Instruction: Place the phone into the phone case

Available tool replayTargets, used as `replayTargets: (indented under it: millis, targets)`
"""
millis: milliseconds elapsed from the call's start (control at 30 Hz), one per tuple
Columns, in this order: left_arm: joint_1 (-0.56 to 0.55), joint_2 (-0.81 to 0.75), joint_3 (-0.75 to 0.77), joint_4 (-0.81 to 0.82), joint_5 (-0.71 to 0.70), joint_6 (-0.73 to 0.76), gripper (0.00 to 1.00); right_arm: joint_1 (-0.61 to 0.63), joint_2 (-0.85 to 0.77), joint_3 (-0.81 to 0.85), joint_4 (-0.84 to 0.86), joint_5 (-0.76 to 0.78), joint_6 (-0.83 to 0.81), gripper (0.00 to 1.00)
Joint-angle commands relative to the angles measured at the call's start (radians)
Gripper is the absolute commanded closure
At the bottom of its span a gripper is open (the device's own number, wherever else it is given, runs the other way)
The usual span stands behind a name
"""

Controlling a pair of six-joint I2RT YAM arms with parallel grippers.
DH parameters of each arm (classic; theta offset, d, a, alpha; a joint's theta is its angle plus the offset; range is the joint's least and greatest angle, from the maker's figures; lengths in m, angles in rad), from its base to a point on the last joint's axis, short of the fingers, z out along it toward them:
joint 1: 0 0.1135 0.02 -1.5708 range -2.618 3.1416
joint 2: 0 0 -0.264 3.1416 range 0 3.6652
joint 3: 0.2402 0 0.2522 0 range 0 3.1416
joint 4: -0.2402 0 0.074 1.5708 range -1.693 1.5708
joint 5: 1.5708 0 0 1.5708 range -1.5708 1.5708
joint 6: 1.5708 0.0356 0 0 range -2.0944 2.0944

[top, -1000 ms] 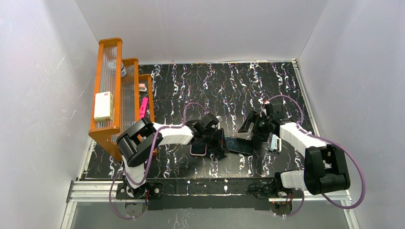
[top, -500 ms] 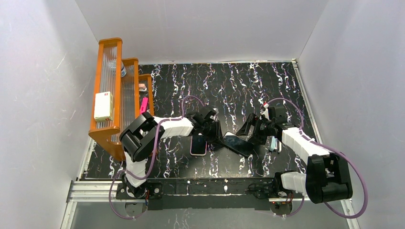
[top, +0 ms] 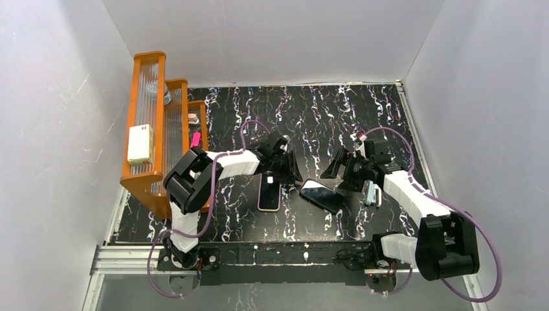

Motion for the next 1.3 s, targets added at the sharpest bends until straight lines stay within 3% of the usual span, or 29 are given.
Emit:
replayTargets:
  millis: [0, 267, 467, 933, 1267]
  targets:
    - [-0.027, -0.096, -0.071, -0.038, 0.040, -0.046, 0.63, 0.001, 0.051, 0.069, -0.012, 0.096, -0.058, 0.01]
    - [-0.115, -0.075, -0.130, 0.038, 0.049, -0.107, 0.64, 0.000, 0.137, 0.024, 0.057, 0.025, -0.069, 0.01]
    - [-0.121, -0.023, -0.170, 0.211, 0.087, -0.145, 0.67, 0.002, 0.173, 0.003, 0.041, -0.007, -0.089, 0.01]
    - [-0.029, 0.038, 0.002, 0.073, 0.033, -0.017, 0.68, 0.002, 0.123, -0.165, 0.265, -0.330, 0.091, 0.09]
    - [-0.025, -0.006, -0.078, 0.070, 0.097, -0.033, 0.56, 0.002, 0.041, -0.201, 0.261, -0.154, 0.165, 0.07]
